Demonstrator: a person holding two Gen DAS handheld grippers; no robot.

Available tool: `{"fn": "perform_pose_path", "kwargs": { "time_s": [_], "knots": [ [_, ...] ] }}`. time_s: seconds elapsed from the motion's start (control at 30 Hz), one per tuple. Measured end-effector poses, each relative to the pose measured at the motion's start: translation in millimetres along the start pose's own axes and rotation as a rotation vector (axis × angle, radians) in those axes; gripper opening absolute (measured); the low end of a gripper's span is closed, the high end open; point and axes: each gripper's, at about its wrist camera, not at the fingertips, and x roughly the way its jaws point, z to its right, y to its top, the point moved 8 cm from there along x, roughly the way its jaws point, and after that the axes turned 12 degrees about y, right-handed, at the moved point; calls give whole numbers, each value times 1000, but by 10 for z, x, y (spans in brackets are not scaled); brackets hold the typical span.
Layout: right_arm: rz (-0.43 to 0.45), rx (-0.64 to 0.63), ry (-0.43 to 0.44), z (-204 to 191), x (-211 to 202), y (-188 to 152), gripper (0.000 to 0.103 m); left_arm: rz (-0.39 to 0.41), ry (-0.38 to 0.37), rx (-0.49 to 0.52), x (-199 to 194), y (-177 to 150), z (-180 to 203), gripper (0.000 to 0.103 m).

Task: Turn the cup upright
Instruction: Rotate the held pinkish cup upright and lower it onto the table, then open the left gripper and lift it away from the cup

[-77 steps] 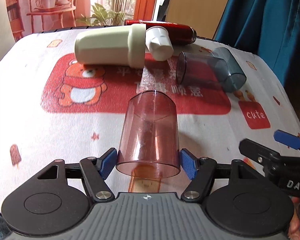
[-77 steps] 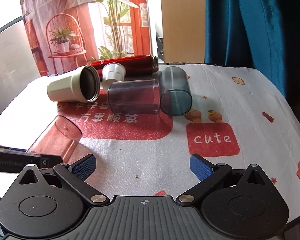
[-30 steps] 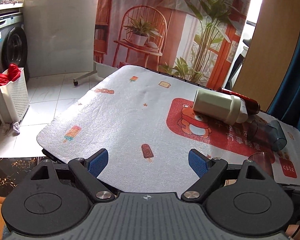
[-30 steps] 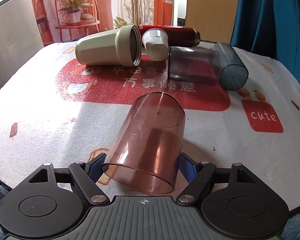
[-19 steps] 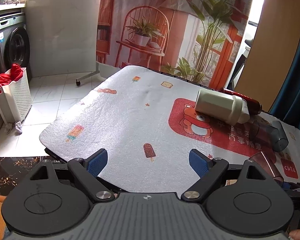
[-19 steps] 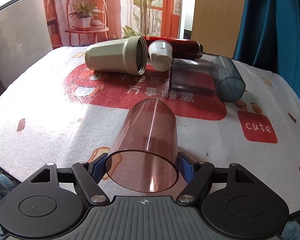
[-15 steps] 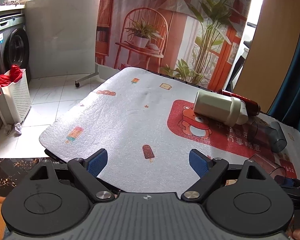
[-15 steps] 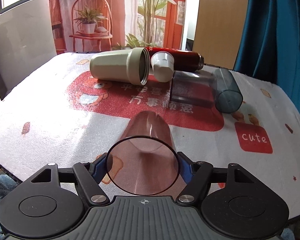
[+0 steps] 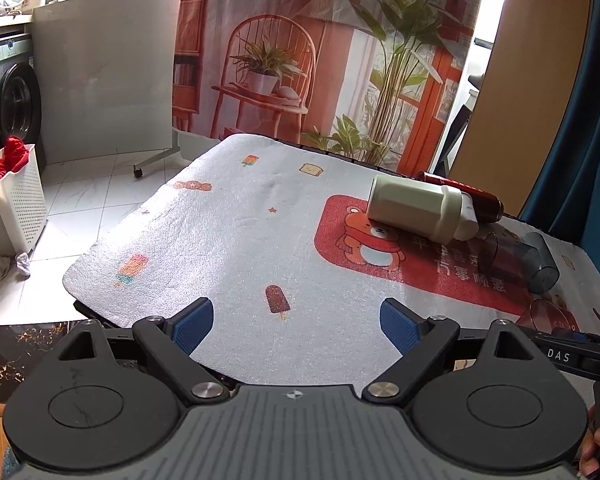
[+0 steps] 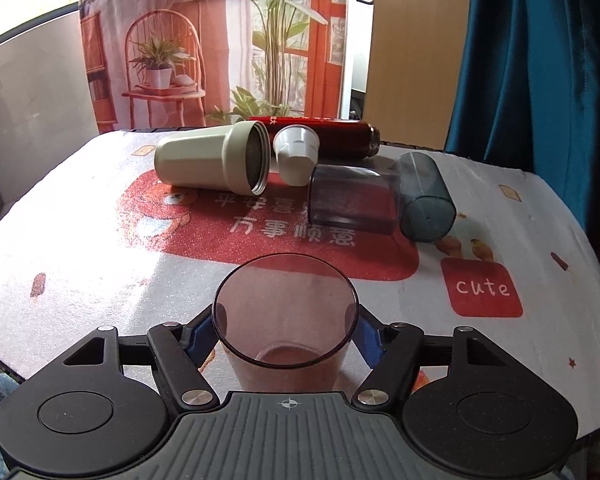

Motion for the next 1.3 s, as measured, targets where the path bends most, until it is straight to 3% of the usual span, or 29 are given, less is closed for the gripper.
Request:
{"fn": "perform_pose_path", "kwargs": {
  "time_s": [0.47, 0.53, 0.6, 0.73, 1.03, 1.3],
  "knots": [
    [-3, -14, 77, -145, 111, 26, 67, -27, 8, 39, 49, -42, 64, 93],
    [-11, 0, 93, -150, 91, 22, 74, -36, 10, 48, 50, -51, 79, 94],
    [-17, 4, 97, -164, 50, 10, 91, -40, 12, 58, 42, -56, 95, 97],
    [-48, -26, 66, -208, -57, -20, 98, -56, 21, 83, 2, -72, 122, 99],
    [-127, 23, 3, -135, -586, -80, 103, -59, 30, 172, -267, -42, 275, 103],
    [-93, 82, -14, -3, -1218, -124, 103, -5, 10, 248, -661, 70, 432, 103]
  ]
}}
